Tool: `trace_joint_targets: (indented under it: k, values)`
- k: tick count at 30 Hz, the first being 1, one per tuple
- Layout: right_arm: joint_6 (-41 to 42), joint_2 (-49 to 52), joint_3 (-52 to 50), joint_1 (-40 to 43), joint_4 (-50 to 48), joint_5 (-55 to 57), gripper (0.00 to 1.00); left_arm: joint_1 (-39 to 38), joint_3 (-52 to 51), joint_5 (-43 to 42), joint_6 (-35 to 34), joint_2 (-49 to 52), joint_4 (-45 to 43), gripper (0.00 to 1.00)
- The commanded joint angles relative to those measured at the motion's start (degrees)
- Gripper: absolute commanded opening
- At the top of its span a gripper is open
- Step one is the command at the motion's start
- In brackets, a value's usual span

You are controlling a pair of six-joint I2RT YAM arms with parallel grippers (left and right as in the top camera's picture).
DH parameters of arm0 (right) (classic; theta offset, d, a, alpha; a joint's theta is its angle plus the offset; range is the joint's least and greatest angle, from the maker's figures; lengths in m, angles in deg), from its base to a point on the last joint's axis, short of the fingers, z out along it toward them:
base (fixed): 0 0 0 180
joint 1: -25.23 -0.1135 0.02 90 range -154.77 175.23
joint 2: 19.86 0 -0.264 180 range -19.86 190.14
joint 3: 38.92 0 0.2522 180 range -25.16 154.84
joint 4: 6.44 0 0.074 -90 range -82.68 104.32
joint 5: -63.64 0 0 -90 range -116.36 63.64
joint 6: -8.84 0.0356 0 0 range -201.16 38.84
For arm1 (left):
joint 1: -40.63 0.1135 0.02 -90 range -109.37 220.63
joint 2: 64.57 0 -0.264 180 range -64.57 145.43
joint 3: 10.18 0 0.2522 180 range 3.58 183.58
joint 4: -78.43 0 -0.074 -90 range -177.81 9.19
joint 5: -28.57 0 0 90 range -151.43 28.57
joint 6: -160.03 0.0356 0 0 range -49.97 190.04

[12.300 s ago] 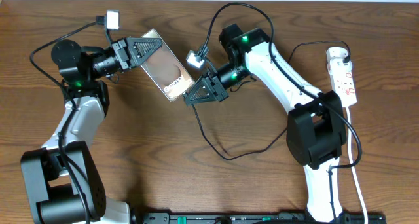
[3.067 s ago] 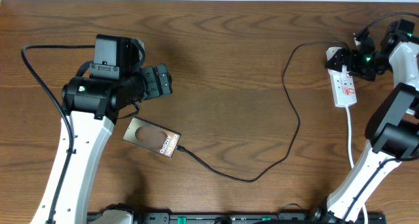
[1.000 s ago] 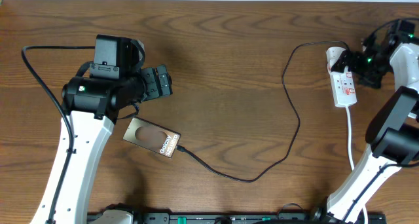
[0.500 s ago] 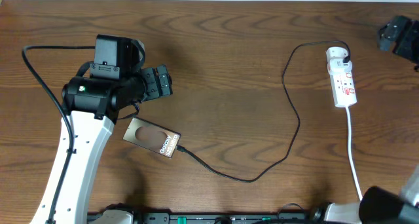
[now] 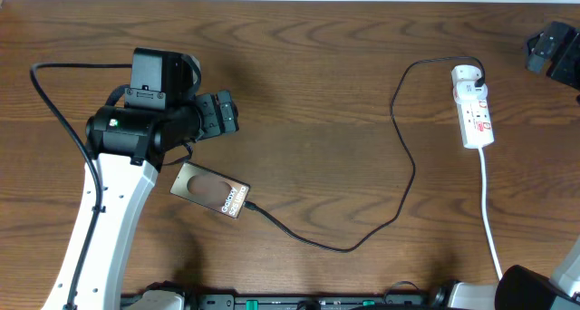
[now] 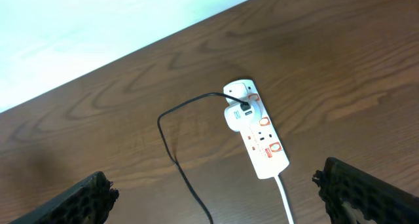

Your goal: Plug charger to phone and switch on socket

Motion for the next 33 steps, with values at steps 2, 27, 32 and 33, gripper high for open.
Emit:
trace_joint_targets:
  k: [2,27,32,33]
  values:
    - [0.52,-0.57,0.09,0.09,0.07,-0.07,0.99,-1.49,-2.51,4.17,1.51,-6.45,-0.66,0.95]
    - [0.52,-0.57,0.09,0.09,0.07,-0.07,0.99,10.47,-64.96,-1.66,18.88,-73.77,-62.71,0.95]
    - [0.52,-0.57,0.09,0.09,0.07,-0.07,0.99,12.55,-70.44,-1.4,18.21,-77.09,-61.94,0.95]
    - [0.52,-0.57,0.09,0.09,0.07,-0.07,0.99,12.66,-72.13,-1.18,18.21,-77.09,-61.94,0.95]
